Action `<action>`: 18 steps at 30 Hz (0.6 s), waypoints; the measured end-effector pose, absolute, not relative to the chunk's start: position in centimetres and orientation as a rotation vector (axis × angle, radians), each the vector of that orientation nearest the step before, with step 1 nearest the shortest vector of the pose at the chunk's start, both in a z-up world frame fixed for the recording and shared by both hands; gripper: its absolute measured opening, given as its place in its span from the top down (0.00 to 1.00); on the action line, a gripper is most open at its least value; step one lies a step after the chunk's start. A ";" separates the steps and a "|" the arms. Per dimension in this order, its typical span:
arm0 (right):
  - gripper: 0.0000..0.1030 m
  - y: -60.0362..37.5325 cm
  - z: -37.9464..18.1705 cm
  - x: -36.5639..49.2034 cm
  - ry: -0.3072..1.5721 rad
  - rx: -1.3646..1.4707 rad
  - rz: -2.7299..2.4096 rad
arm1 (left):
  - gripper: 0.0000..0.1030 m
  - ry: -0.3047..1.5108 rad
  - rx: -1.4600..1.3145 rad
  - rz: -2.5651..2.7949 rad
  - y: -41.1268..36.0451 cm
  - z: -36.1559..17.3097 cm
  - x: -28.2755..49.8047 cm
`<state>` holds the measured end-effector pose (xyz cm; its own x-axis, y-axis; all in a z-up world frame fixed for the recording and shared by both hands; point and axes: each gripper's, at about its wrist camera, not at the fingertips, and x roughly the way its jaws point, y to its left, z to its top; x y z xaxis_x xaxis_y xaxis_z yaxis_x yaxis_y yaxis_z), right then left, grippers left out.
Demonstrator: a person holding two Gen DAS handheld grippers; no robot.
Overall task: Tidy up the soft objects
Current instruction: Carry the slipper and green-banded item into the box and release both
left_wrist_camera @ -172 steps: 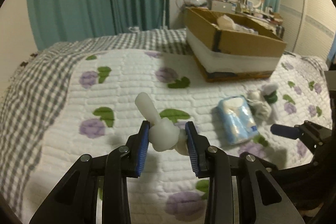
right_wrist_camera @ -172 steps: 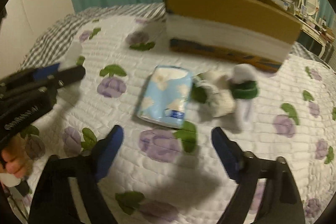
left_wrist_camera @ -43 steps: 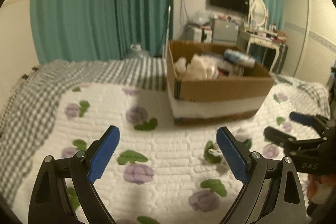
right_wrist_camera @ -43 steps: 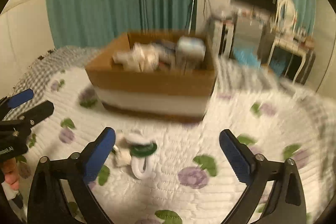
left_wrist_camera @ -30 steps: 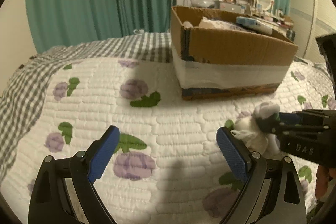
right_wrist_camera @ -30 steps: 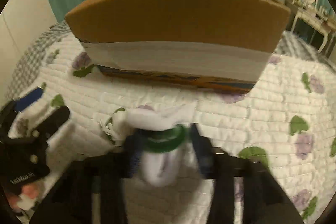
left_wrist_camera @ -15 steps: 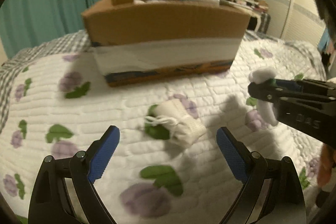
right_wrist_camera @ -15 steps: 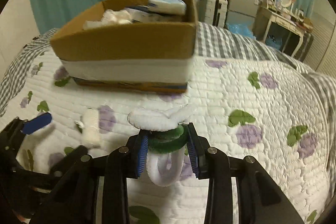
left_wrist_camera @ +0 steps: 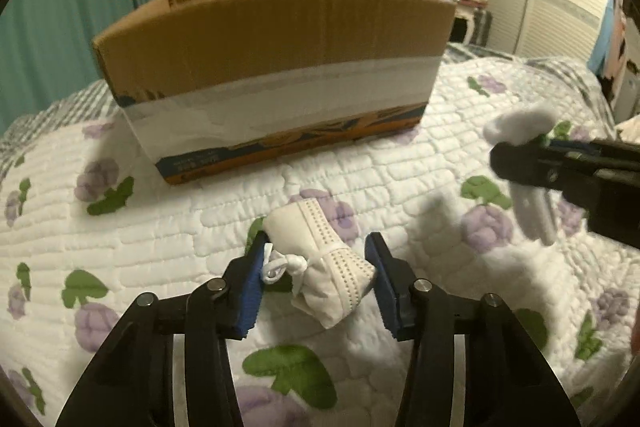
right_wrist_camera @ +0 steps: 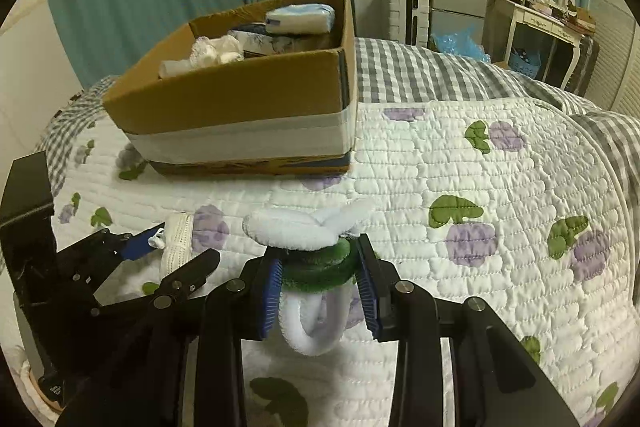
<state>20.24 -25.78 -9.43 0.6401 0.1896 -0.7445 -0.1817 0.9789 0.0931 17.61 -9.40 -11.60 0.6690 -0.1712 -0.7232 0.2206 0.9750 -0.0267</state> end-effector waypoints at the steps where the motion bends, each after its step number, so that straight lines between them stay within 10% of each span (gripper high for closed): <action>1: 0.67 -25.7 -9.3 19.9 0.846 0.014 0.216 | 0.56 0.802 0.055 -0.227 -9.3 -11.2 17.3; 18: 0.67 -23.7 4.4 13.8 0.601 -0.096 0.208 | 0.56 0.535 0.048 -0.270 -7.2 4.8 11.4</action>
<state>13.84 -23.72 4.37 0.8044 0.1665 -0.5703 -0.2223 0.9746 -0.0290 11.37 -7.22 4.80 0.8256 -0.2419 -0.5098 0.2670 0.9634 -0.0247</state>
